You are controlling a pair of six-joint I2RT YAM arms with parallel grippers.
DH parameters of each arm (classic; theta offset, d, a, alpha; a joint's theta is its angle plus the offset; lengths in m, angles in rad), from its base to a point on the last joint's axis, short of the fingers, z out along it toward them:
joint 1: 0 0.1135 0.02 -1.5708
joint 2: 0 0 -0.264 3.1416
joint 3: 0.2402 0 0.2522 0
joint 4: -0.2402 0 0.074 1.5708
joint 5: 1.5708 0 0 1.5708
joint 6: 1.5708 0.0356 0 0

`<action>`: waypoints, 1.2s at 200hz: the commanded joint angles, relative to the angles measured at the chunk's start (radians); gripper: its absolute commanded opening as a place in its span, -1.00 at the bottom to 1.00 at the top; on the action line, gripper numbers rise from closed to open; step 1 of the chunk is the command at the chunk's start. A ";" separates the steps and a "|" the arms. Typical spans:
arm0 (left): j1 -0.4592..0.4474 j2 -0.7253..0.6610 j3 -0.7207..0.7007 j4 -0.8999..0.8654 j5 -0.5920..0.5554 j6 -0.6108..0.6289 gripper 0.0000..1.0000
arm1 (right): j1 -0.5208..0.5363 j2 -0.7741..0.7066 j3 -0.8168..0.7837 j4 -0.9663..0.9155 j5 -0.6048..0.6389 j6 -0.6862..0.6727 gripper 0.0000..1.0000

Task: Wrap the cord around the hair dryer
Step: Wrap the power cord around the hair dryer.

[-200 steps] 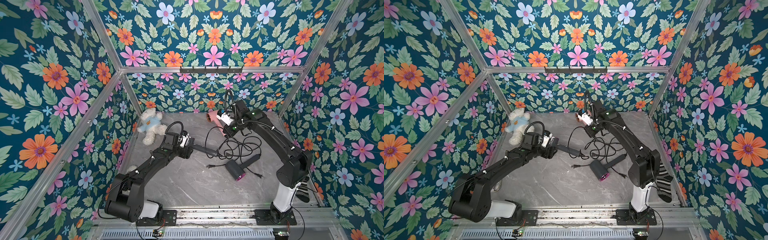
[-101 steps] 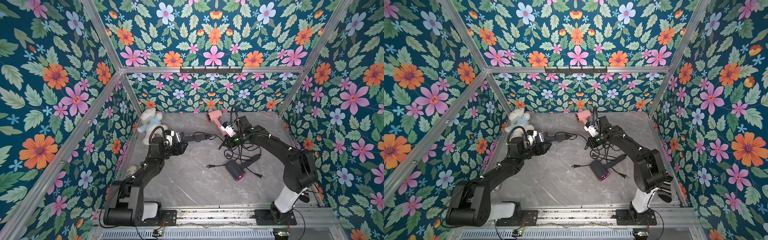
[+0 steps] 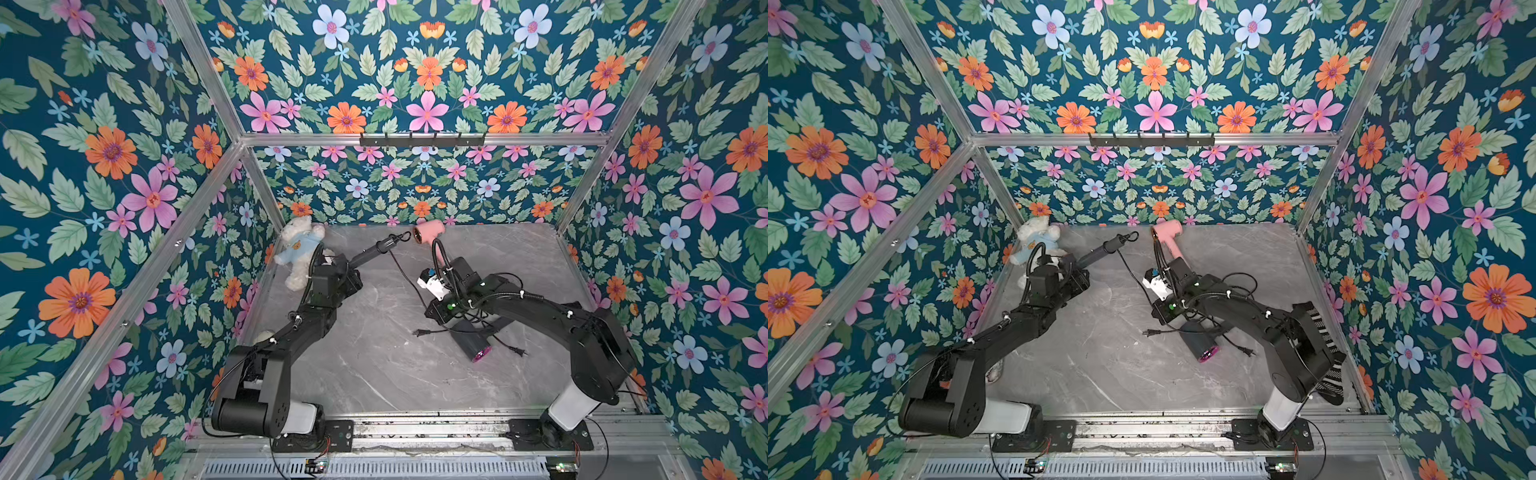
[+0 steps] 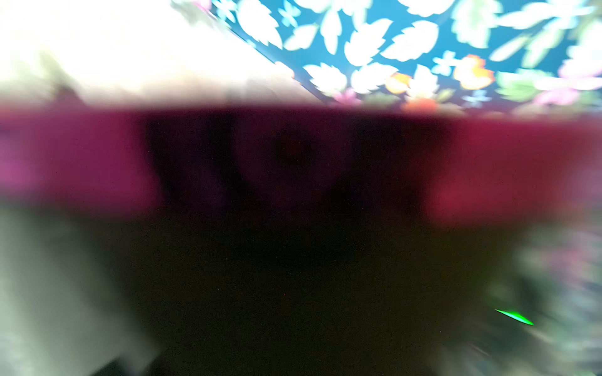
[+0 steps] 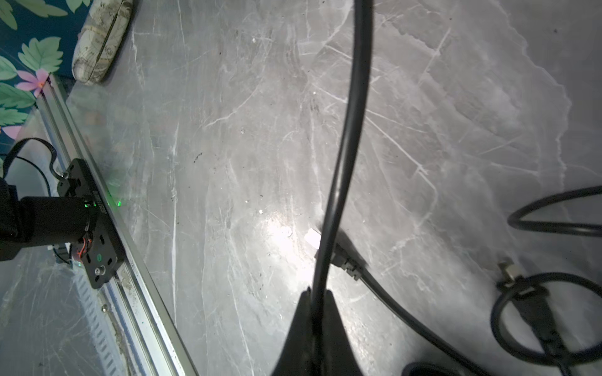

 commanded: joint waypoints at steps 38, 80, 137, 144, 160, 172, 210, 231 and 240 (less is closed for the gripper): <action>-0.101 0.057 0.124 -0.171 -0.552 0.072 -1.00 | 0.137 -0.006 0.130 -0.307 0.149 -0.089 -1.00; -0.173 0.095 0.178 -0.265 -0.678 0.255 -1.00 | 0.156 0.008 0.285 -0.459 0.334 -0.183 -1.00; -0.237 0.075 0.190 -0.399 -0.653 0.510 -1.00 | 0.108 0.092 0.578 -0.552 0.385 -0.317 -1.00; -0.240 0.071 0.193 -0.417 -0.620 0.539 -1.00 | 0.101 0.106 0.616 -0.560 0.381 -0.327 -1.00; -0.257 0.054 0.178 -0.428 -0.559 0.616 -1.00 | 0.078 0.137 0.698 -0.576 0.354 -0.350 -1.00; -0.270 0.041 0.157 -0.427 -0.515 0.673 -1.00 | 0.061 0.160 0.758 -0.589 0.331 -0.363 -1.00; -0.300 0.023 0.112 -0.449 -0.343 0.791 -1.00 | 0.017 0.247 0.932 -0.643 0.247 -0.377 -1.00; -0.311 -0.005 0.095 -0.457 -0.235 0.806 -1.00 | -0.011 0.298 0.994 -0.664 0.200 -0.371 -1.00; -0.311 -0.034 0.076 -0.442 -0.179 0.807 -1.00 | -0.033 0.311 0.996 -0.662 0.182 -0.363 -1.00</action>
